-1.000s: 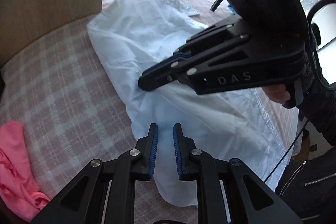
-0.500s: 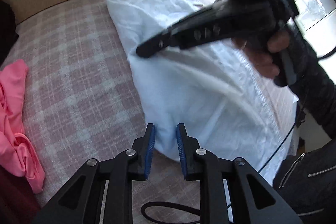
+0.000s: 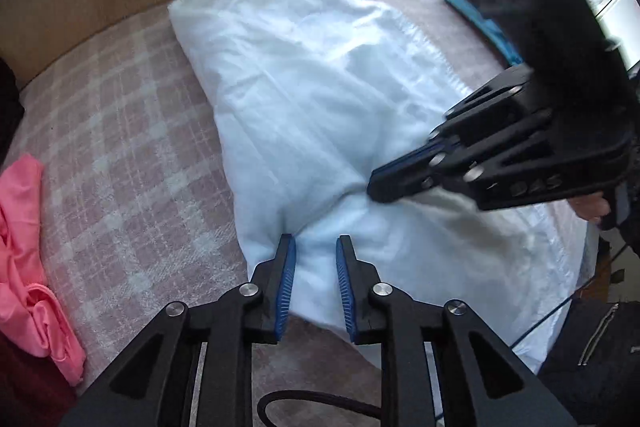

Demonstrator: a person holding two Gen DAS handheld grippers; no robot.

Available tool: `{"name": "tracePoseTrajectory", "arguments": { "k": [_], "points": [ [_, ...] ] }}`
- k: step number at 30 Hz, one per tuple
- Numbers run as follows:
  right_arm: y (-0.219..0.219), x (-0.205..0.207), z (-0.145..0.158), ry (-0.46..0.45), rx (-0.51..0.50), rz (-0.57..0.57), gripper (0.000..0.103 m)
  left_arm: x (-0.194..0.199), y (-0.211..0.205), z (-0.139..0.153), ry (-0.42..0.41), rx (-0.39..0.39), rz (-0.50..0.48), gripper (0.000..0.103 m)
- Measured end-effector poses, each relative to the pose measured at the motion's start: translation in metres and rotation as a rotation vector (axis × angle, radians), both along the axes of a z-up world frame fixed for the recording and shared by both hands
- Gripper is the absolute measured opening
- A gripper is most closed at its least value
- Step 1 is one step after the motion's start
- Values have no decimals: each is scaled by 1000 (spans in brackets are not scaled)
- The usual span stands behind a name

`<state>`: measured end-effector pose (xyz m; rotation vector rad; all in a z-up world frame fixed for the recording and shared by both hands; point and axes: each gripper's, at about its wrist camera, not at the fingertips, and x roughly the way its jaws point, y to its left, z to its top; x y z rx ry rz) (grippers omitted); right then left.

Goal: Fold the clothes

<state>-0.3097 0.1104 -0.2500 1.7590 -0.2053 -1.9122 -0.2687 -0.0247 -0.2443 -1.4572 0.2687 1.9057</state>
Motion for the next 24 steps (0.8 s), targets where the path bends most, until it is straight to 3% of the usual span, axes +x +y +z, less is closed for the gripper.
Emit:
{"name": "tracePoseTrajectory", "arguments": {
  "k": [3, 8, 11, 12, 14, 19, 24],
  "points": [
    [4, 4, -4, -14, 9, -41, 4, 0, -15, 11, -11, -5, 22, 17],
    [3, 31, 35, 80, 4, -44, 7, 15, -65, 39, 30, 38, 113, 23],
    [-32, 47, 42, 146, 71, 48, 33, 28, -91, 42, 19, 78, 156, 23],
    [-44, 52, 45, 168, 93, 79, 37, 35, -98, 40, 18, 84, 167, 23],
    [-67, 63, 50, 212, 138, 141, 37, 46, -105, 39, 15, 106, 178, 23],
    [-106, 68, 20, 240, 398, 300, 37, 70, -116, 39, 25, 177, 175, 26],
    [-102, 63, 4, 193, 455, 320, 37, 80, -111, 27, 29, 192, 163, 27]
  ]
}}
